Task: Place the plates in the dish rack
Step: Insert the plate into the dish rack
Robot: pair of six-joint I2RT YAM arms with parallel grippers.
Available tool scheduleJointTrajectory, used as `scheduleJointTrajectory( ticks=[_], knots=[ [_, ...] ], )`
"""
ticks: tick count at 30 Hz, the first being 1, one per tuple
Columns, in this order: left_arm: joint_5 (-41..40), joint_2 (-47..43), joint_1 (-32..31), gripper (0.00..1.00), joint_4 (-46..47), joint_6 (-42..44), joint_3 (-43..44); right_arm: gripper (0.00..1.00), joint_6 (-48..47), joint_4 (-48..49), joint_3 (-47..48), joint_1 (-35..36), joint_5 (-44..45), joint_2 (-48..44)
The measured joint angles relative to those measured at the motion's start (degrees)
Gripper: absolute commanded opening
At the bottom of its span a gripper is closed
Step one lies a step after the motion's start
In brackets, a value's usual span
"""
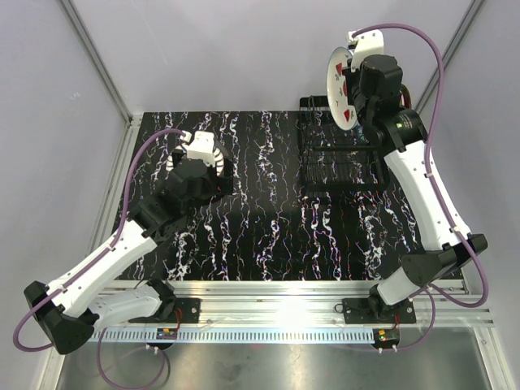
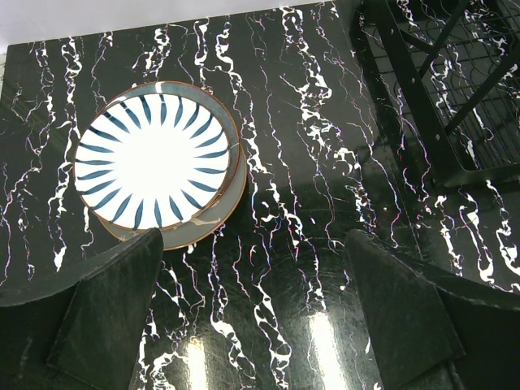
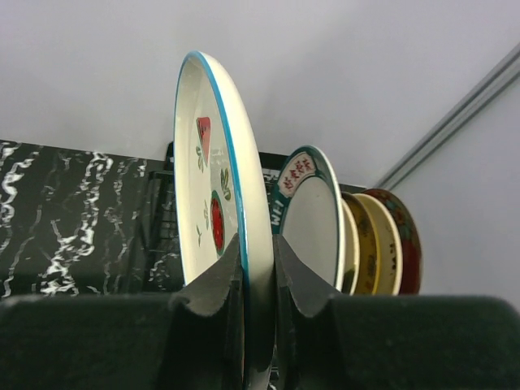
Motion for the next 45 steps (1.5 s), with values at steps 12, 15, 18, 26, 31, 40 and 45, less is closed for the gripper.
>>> scheduleJointTrajectory(
  ticks=[12,15,18,26,31,40,45],
  knots=[
    [0.04,0.92,0.00,0.99,-0.11,-0.02,0.00,0.00,-8.85,5.73,-2.89,-0.04,5.95,0.48],
    [0.04,1.36,0.00,0.99,-0.15,-0.02,0.00,0.00,-10.38,7.08,-5.33,-0.04,7.15,0.48],
    [0.04,1.66,0.00,0.99,-0.17,0.00,0.00,0.00,-11.23,7.10,-7.41,-0.09,8.00,0.48],
    [0.00,2.19,0.00,0.99,-0.20,0.02,0.00,0.00,-12.00,8.35,-10.10,-1.22,8.33,0.52],
    [-0.02,2.29,0.00,0.99,-0.26,0.11,0.00,0.00,-12.02,9.68,-10.10,-2.05,8.46,0.52],
    [0.00,2.32,0.00,0.99,-0.44,0.17,0.00,0.00,-10.95,10.60,-12.11,-2.12,8.41,0.52],
    [0.02,2.40,0.00,0.99,-0.57,0.17,0.00,0.00,-10.01,10.95,-13.44,-2.10,8.37,0.52]
  ],
)
